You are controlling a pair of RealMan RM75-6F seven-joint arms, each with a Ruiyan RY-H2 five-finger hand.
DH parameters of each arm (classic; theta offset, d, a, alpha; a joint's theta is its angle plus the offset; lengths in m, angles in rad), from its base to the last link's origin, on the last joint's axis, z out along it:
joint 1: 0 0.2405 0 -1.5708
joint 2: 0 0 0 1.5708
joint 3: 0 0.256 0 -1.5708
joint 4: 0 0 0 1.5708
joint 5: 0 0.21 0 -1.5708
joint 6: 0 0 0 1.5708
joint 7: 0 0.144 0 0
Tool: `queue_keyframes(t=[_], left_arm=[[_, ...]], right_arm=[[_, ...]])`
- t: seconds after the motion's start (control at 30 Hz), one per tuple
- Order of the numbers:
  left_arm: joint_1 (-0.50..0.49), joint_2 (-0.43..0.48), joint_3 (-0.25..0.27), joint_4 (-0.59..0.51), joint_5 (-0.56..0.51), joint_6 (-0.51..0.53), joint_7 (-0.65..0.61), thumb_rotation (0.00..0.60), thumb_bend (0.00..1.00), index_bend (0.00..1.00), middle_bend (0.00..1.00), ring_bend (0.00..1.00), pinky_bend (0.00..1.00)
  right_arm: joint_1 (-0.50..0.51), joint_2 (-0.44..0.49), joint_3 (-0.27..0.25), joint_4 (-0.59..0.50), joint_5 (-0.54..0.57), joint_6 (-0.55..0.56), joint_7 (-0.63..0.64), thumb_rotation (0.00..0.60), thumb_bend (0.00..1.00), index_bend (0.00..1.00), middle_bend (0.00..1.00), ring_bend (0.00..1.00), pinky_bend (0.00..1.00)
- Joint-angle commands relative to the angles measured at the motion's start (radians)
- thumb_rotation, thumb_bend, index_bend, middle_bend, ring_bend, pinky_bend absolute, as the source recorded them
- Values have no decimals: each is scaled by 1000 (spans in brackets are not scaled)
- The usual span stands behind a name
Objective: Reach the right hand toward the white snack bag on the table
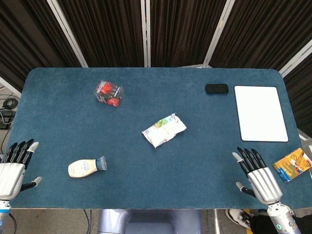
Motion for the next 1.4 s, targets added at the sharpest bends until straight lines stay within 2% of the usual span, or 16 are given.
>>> queue_keyframes(t=[0.03, 0.63, 0.7, 0.77, 0.83, 0.9, 0.93, 0.97, 1.03, 1.13, 1.2, 1.3, 1.4], left_arm=[[0, 0, 1, 1, 1, 0, 1, 600, 122, 0, 0, 0, 0], [5, 4, -2, -6, 2, 11, -3, 600, 123, 0, 0, 0, 0], [4, 4, -4, -5, -2, 9, -5, 600, 123, 0, 0, 0, 0], [3, 5, -6, -5, -7, 7, -6, 600, 122, 0, 0, 0, 0], [3, 8, -9, -6, -11, 6, -11, 600, 123, 0, 0, 0, 0], [4, 11, -12, -7, -11, 12, -20, 600, 123, 0, 0, 0, 0], [4, 13, -12, -7, -12, 14, -24, 600, 123, 0, 0, 0, 0], [5, 15, -13, -7, -13, 15, -29, 600, 122, 0, 0, 0, 0], [6, 19, -12, -8, -13, 15, -40, 600, 122, 0, 0, 0, 0], [5, 22, -11, -7, -11, 14, -49, 600, 122, 0, 0, 0, 0], [4, 23, -11, -7, -10, 13, -54, 600, 122, 0, 0, 0, 0], [2, 26, -9, -6, -9, 6, -63, 600, 123, 0, 0, 0, 0], [-1, 28, -9, -5, -13, -2, -71, 600, 123, 0, 0, 0, 0]], right_arm=[[-1, 0, 0, 0, -1, 2, 0, 600, 100, 0, 0, 0, 0], [9, 0, -2, -11, -19, 1, 9, 600, 97, 0, 0, 0, 3], [13, -9, 8, -17, -27, 14, 8, 600, 94, 0, 15, 16, 72], [24, -12, 17, -34, -28, 7, -1, 600, 99, 0, 146, 165, 254], [54, -6, 35, -81, -13, -38, -11, 600, 123, 0, 519, 562, 543], [100, 5, 60, -154, 31, -125, -19, 600, 161, 0, 774, 809, 714], [121, 6, 76, -179, 59, -166, -32, 600, 197, 0, 846, 875, 771], [144, 4, 95, -201, 92, -212, -56, 600, 228, 0, 872, 900, 795], [194, -12, 136, -236, 174, -310, -123, 600, 356, 0, 921, 949, 845], [242, -36, 172, -262, 270, -407, -197, 600, 559, 0, 953, 980, 880], [276, -58, 192, -272, 337, -470, -240, 600, 653, 0, 961, 987, 887], [336, -102, 221, -276, 457, -568, -316, 600, 731, 0, 965, 991, 892], [387, -149, 245, -263, 555, -621, -385, 600, 753, 0, 965, 992, 893]])
